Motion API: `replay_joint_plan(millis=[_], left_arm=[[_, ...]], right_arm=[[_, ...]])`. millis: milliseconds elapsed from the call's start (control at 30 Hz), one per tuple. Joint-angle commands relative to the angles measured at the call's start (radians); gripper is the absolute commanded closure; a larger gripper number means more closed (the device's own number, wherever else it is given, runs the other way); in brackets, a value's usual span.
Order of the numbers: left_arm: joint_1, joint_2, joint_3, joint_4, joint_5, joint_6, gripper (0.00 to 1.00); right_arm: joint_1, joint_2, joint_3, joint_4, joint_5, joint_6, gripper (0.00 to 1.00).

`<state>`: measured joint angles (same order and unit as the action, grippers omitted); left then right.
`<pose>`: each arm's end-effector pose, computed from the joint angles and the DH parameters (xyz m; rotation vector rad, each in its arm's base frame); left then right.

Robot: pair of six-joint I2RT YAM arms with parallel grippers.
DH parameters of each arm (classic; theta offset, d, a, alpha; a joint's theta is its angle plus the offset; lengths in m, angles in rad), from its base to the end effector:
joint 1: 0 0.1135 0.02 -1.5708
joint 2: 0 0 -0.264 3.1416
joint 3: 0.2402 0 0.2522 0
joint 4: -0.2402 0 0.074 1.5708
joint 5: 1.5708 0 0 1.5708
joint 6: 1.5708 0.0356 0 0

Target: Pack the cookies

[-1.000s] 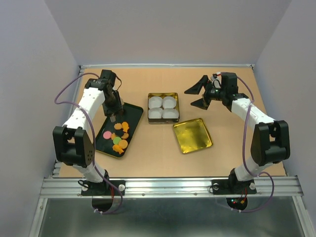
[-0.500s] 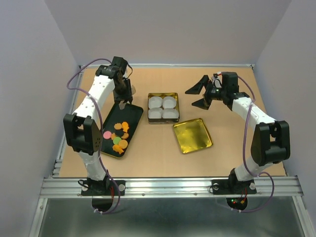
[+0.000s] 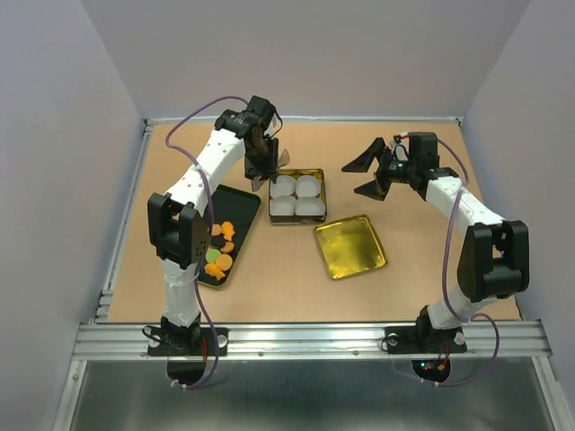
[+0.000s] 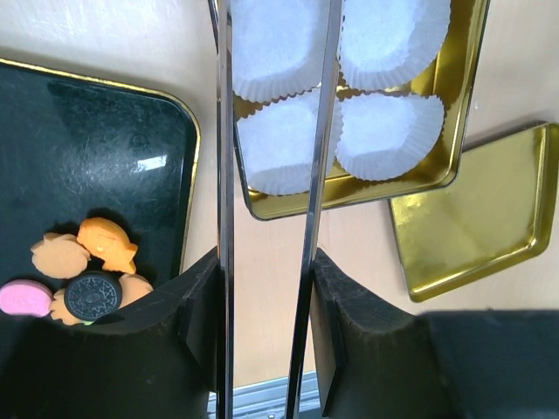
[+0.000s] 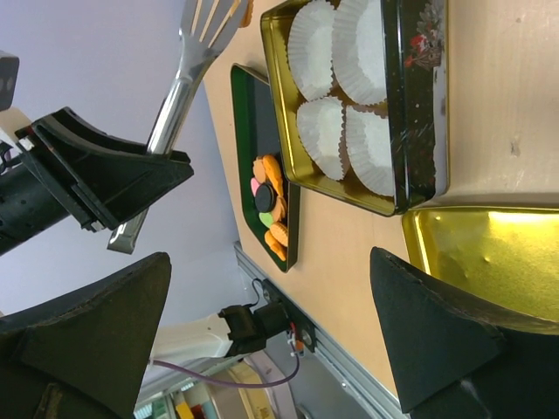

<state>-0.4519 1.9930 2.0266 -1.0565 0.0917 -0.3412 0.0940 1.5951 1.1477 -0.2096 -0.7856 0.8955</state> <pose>0.3836 -0.1898 0.3291 0.1802 2.6368 -0.3987 0.3478 0.0581 0.2650 0.4706 2.3236 1.3893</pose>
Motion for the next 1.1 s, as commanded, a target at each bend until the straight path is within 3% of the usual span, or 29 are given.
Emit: replay_joint_plan(millis=[0,367,533,833,1067], left_arm=[[0.002,-0.072,-0.018,-0.014,0.014,0.014,0.66],[-0.042,-0.209,-0.287,0.081,0.065,0.050,0.67],[-0.044,-0.200,-0.289,0.116,0.088,0.044,0.66],[-0.044,-0.138,-0.213,0.081,-0.003,0.044,0.66],[-0.051,-0.138,-0.236,0.079,-0.026,0.047,0.62]], right_arm=[[-0.013,-0.044,0.053,-0.023,-0.004,-0.038,0.00],[-0.017,-0.030,0.052,-0.042,-0.001,-0.044,0.00],[-0.017,-0.032,0.043,-0.043,0.002,-0.043,0.00],[-0.017,-0.032,0.053,-0.047,0.000,-0.053,0.00],[-0.017,-0.018,0.063,-0.053,-0.004,-0.061,0.00]])
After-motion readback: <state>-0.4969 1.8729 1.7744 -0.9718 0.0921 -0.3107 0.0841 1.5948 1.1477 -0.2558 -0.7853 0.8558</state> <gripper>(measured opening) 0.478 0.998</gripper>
